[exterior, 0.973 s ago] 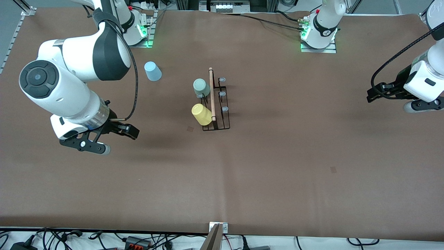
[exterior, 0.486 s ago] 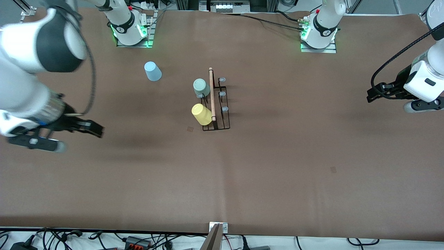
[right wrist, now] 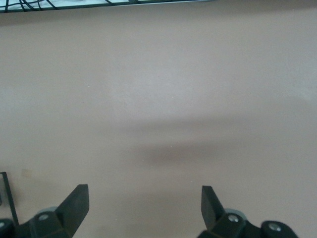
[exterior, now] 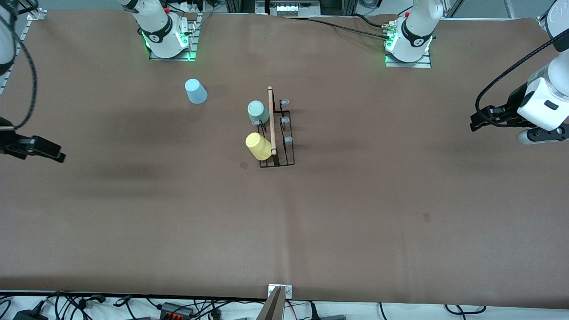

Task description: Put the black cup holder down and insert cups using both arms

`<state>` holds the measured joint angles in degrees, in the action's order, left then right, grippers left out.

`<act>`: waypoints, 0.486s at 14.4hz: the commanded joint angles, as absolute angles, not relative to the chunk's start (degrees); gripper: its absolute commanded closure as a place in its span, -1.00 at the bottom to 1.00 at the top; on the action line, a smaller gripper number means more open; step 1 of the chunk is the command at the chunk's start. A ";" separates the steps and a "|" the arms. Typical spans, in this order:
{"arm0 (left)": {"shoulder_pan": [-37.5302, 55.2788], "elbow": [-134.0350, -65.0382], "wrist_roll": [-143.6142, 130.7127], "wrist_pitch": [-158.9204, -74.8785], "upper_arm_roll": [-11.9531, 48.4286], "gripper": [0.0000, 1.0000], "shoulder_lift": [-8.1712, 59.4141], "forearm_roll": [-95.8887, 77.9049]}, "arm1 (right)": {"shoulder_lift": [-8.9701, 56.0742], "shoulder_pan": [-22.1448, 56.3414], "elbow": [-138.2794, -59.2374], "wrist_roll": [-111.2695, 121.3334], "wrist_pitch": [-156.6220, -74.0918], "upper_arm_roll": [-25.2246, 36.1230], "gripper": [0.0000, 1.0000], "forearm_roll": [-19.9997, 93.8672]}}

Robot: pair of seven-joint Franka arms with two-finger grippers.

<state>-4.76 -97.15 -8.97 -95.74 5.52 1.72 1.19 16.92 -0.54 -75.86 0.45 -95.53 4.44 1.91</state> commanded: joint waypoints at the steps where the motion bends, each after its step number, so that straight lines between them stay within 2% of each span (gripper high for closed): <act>1: -5.45 -96.06 -9.05 -95.36 6.15 -1.00 2.11 1.05 | 14.94 -1.67 -77.78 1.23 -95.63 2.64 -1.00 0.97; 7: -5.45 -95.98 -9.05 -95.36 6.15 -1.00 2.11 1.05 | 8.37 -1.32 -87.25 1.14 -97.64 2.64 -1.00 0.44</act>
